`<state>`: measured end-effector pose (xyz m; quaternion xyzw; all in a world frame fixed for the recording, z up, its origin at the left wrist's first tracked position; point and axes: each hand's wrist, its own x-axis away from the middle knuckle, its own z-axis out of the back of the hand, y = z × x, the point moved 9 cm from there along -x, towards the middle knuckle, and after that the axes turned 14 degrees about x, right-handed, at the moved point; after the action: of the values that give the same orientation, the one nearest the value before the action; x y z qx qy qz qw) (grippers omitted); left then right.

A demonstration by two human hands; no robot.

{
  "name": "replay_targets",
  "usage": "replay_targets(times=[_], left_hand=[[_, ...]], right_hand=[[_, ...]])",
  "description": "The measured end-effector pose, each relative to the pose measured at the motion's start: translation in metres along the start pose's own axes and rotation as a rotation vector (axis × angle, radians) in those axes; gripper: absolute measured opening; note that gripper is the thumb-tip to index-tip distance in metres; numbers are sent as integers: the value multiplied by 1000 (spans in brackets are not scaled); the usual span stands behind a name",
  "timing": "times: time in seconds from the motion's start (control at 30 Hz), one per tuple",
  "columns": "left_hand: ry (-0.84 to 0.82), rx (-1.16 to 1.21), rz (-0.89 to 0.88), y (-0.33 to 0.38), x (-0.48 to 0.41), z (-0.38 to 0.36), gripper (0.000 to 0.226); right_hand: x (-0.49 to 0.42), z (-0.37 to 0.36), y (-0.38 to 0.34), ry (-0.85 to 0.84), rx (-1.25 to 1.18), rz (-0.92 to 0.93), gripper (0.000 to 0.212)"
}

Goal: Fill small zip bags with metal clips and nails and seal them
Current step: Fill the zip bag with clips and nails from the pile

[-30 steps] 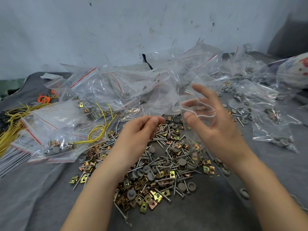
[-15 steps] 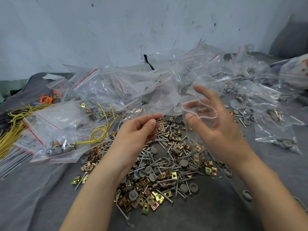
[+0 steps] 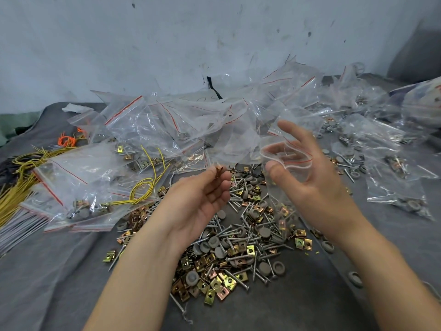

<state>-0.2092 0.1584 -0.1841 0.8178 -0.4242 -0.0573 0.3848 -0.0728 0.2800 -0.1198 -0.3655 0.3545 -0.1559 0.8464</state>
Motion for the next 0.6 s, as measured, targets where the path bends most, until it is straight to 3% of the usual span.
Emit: replay_targets(times=[0.2,0.6], left_hand=[[-7,163,146,-9,1,1,18],[59,193,63,-1,1,8,16]], right_hand=[[0,1,-2,6,3,0,55],[1,2,-1,7,6,-8,55]])
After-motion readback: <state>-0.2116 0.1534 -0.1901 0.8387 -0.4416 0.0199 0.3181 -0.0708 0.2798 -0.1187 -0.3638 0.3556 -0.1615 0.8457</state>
